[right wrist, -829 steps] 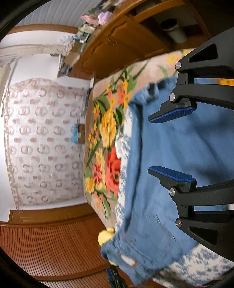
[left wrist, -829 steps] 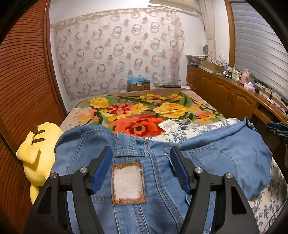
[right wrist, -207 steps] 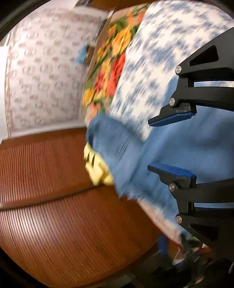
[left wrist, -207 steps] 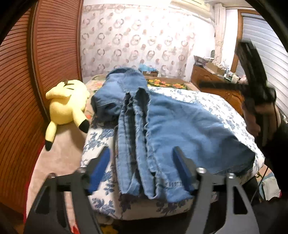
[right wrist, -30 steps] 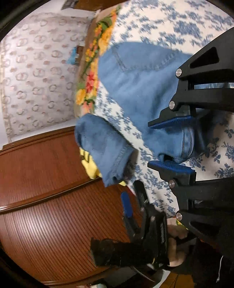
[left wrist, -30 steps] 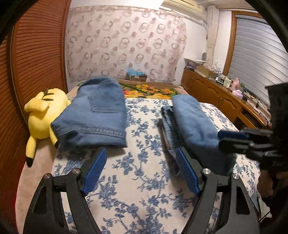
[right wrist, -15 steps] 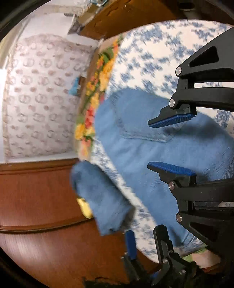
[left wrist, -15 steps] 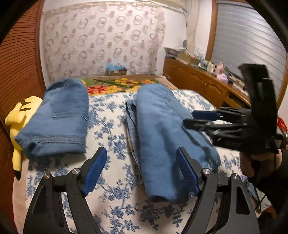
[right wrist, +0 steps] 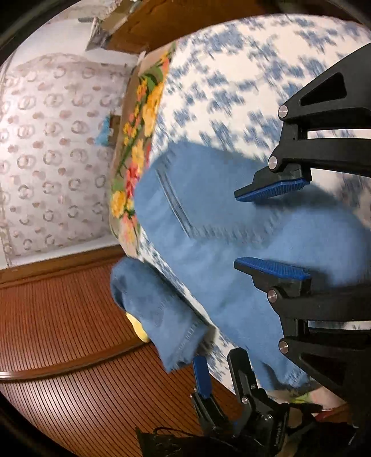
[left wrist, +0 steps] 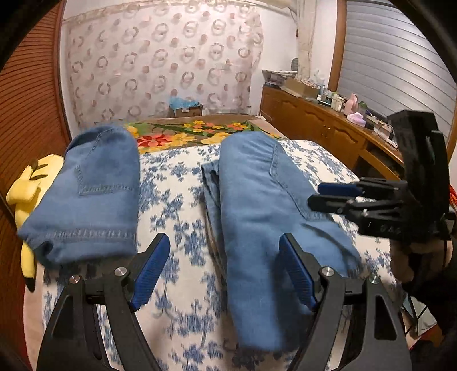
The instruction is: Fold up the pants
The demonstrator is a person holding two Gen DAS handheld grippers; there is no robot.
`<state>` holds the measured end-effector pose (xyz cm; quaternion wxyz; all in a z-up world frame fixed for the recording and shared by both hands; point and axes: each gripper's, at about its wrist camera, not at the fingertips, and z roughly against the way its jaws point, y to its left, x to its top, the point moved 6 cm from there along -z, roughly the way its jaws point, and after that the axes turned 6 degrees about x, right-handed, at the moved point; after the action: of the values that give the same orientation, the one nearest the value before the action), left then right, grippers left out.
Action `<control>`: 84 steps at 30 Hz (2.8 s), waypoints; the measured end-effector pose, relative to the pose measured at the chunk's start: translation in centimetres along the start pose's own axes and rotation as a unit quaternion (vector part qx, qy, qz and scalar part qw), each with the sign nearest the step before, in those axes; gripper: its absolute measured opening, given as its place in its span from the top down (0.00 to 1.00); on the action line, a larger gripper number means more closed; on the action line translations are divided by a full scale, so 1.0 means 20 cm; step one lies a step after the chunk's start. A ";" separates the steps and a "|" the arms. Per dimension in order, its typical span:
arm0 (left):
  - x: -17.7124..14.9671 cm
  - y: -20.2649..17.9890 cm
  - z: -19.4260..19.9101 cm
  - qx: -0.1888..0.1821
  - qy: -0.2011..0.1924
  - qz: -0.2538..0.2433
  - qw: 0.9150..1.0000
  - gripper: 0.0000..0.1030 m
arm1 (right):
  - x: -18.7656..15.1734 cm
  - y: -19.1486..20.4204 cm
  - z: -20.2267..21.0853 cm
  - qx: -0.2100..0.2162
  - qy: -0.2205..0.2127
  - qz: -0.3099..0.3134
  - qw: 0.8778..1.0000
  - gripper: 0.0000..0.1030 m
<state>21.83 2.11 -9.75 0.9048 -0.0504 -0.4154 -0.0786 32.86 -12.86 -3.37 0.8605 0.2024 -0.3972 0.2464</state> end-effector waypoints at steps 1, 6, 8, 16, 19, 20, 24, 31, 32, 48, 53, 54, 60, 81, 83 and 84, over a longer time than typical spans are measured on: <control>0.02 0.00 -0.02 0.001 0.000 -0.003 1.000 0.23 | 0.01 -0.03 0.00 -0.005 -0.002 0.000 1.000 0.53; 0.16 -0.04 -0.15 0.001 0.010 -0.020 1.000 0.23 | 0.06 -0.18 -0.06 -0.032 0.004 0.000 0.999 0.50; 0.21 -0.05 -0.21 0.004 0.013 -0.027 1.000 0.23 | 0.08 -0.25 -0.10 -0.035 0.010 -0.013 0.999 0.50; 0.32 -0.05 -0.43 0.021 0.036 -0.049 0.998 0.23 | 0.16 -0.35 -0.33 0.009 0.028 -0.048 0.998 0.47; 0.29 -0.01 -0.49 0.025 0.053 -0.044 0.997 0.23 | 0.19 -0.36 -0.42 0.011 0.033 -0.049 0.998 0.44; 0.27 0.00 -0.51 0.025 0.059 -0.042 0.997 0.23 | 0.20 -0.37 -0.44 0.011 0.031 -0.049 0.998 0.42; 0.23 0.02 -0.55 0.020 0.069 -0.041 0.997 0.22 | 0.20 -0.41 -0.47 0.025 0.037 -0.062 0.997 0.39; 0.20 0.02 -0.56 0.009 0.070 -0.037 0.997 0.22 | 0.15 -0.43 -0.45 0.040 0.049 -0.092 0.994 0.34; 0.20 0.03 -0.56 0.008 0.071 -0.034 0.997 0.22 | 0.15 -0.43 -0.45 0.043 0.050 -0.096 0.993 0.34; 0.19 0.06 -0.59 0.004 0.068 -0.019 0.997 0.20 | 0.15 -0.43 -0.54 0.111 0.061 -0.115 0.985 0.53; 0.18 0.06 -0.58 0.008 0.067 -0.015 0.998 0.20 | 0.19 -0.40 -0.47 0.121 0.042 -0.099 0.987 0.79; 0.18 0.06 -0.57 0.009 0.066 -0.015 0.998 0.20 | 0.20 -0.39 -0.46 0.122 0.036 -0.095 0.987 0.80; 0.17 0.08 -0.51 0.019 0.058 -0.013 0.998 0.20 | 0.27 -0.25 -0.34 0.115 0.005 -0.053 0.992 0.84; 0.44 0.53 0.19 0.051 -0.124 0.083 0.987 0.19 | 0.81 0.62 0.09 0.097 -0.059 0.159 0.981 0.86; 0.48 0.61 0.27 0.063 -0.143 0.093 0.983 0.19 | 0.88 0.71 0.10 0.107 -0.068 0.174 0.977 0.86; 0.49 0.67 0.33 0.073 -0.157 0.100 0.980 0.19 | 0.91 0.76 0.11 0.116 -0.072 0.177 0.975 0.86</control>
<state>25.67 15.42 1.58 0.8331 -0.0374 -0.5494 0.0519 33.02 2.86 14.50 0.7429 0.2449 -0.4567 0.4238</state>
